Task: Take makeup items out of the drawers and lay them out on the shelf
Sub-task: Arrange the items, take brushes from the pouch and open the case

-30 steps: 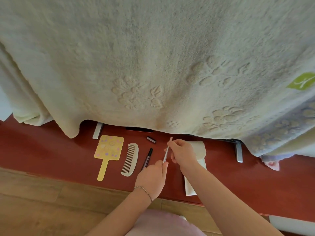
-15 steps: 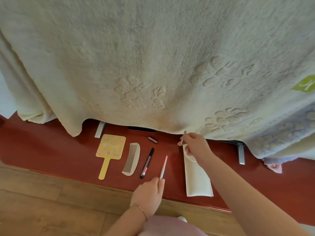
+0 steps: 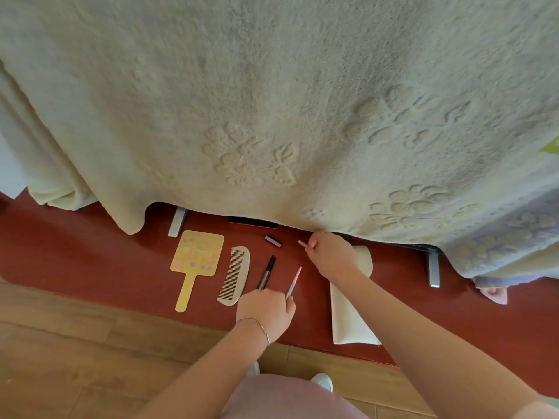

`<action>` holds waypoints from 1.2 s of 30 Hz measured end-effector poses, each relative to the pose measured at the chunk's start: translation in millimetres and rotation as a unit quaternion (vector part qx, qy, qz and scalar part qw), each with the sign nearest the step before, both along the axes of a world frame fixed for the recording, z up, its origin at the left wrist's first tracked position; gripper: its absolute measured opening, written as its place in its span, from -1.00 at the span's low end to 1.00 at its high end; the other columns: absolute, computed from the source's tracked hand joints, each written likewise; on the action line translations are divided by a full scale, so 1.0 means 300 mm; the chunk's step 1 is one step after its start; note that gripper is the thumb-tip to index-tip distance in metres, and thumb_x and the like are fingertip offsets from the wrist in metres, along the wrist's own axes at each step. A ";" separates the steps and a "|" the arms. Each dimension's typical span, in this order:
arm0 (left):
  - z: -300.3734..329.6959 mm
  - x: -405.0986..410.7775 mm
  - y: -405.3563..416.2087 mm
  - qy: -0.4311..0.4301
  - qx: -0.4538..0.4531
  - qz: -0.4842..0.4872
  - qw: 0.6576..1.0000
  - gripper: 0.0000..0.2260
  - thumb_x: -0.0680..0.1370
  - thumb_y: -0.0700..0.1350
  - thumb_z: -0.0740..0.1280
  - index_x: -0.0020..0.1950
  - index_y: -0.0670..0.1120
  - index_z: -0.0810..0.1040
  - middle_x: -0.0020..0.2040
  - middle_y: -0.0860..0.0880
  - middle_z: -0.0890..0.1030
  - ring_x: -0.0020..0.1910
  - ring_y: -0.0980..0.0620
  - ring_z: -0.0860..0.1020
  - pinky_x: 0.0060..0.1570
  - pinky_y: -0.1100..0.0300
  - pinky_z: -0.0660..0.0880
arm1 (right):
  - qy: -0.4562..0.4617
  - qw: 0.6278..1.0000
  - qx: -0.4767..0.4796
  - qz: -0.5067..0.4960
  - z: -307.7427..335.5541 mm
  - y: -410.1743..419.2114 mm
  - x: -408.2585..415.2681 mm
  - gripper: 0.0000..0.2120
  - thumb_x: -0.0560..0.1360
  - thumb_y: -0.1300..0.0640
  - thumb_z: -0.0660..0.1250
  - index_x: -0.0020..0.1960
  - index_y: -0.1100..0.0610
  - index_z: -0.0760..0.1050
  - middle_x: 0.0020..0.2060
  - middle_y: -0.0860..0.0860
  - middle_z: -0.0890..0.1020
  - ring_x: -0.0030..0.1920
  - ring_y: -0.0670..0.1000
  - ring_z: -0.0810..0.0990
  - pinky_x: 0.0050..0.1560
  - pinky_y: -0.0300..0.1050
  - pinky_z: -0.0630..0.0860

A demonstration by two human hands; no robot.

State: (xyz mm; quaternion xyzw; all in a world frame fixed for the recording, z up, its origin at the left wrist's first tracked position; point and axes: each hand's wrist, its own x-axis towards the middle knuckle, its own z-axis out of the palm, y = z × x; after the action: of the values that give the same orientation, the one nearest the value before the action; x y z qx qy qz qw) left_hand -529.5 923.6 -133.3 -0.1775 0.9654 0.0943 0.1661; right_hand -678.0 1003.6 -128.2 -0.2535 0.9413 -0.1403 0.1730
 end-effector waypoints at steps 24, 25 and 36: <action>-0.024 -0.125 0.011 -0.090 -0.022 -0.050 0.994 -0.54 0.62 0.07 -0.02 -0.02 -0.14 0.61 -0.09 -0.09 0.67 -0.08 -0.08 0.64 -0.22 0.14 0.44 | 0.194 0.978 -0.045 0.067 -0.101 0.015 0.002 -0.87 0.35 0.02 0.33 -0.29 0.04 0.60 -0.37 -0.07 0.62 -0.19 0.06 0.58 -0.25 -0.12 0.49; -0.024 -0.128 0.011 -0.092 -0.023 -0.050 0.994 -0.54 0.62 0.07 -0.01 -0.01 -0.14 0.61 -0.09 -0.09 0.67 -0.08 -0.07 0.64 -0.19 0.13 0.47 | 0.189 0.976 -0.089 0.055 -0.097 0.029 0.003 -0.81 0.38 0.04 0.24 -0.26 0.04 0.61 -0.35 -0.08 0.62 -0.18 0.05 0.57 -0.25 -0.11 0.49; 0.009 -0.144 0.008 -0.128 -0.040 -0.043 0.990 -0.53 0.60 0.15 0.00 0.11 -0.13 0.58 0.03 -0.06 0.64 0.03 -0.05 0.61 -0.04 0.12 0.52 | 0.015 1.000 0.000 -0.004 -0.036 0.313 0.012 -0.42 0.45 0.11 0.23 0.45 -0.09 0.22 0.50 -0.09 0.17 0.51 0.06 0.02 0.47 0.05 0.04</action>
State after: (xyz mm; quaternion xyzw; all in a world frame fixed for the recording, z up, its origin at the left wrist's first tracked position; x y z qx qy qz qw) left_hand -572.7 926.0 -130.6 -0.1529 0.9459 0.0248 0.2850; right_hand -674.5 1097.3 -138.9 -0.2514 0.9449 -0.1372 0.1587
